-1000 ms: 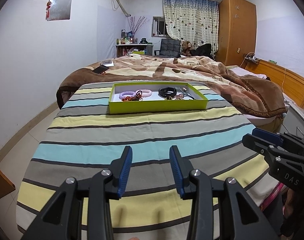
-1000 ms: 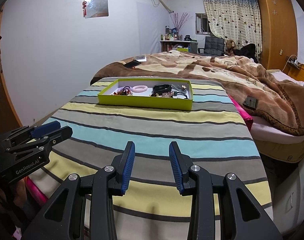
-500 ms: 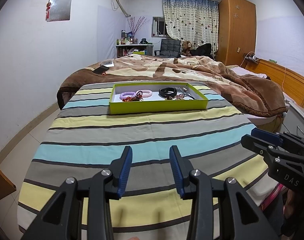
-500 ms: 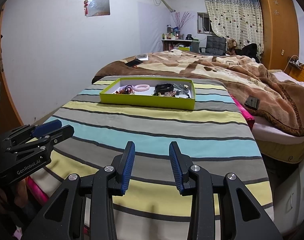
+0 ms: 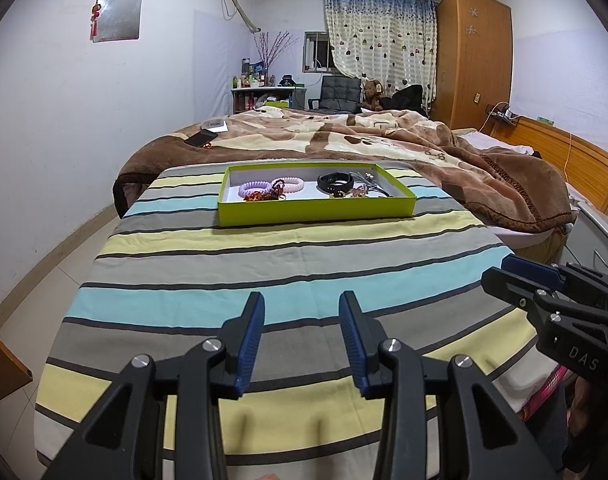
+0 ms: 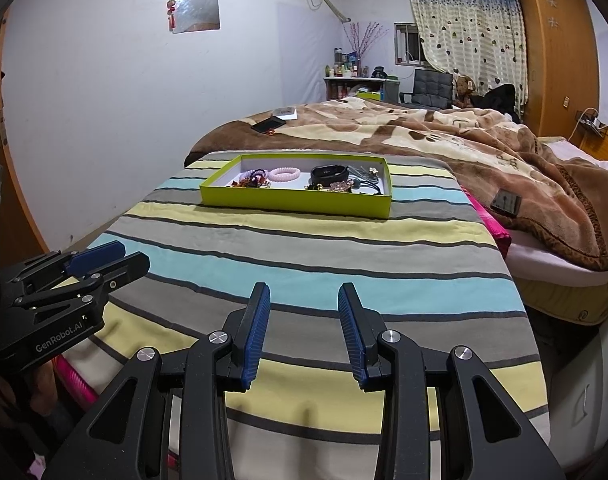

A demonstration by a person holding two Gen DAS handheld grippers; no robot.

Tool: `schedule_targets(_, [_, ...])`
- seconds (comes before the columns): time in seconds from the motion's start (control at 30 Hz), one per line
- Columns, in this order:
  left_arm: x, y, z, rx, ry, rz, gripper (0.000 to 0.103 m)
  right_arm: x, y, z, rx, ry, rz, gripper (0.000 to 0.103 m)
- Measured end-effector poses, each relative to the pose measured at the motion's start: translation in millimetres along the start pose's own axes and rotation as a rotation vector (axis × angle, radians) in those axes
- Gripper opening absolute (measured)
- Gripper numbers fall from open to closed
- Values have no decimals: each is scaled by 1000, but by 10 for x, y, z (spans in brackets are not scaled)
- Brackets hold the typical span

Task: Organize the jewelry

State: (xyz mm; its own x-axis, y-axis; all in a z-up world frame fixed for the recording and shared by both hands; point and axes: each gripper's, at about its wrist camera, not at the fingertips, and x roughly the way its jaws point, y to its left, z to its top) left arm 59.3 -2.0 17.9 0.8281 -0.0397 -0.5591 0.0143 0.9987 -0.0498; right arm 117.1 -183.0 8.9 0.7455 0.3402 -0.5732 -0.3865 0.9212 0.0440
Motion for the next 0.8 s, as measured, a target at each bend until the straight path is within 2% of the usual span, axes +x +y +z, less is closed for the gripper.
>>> schedule_targets(0.8, [20, 22, -15, 1, 3, 4, 40, 20, 0, 7, 1, 3, 1, 36])
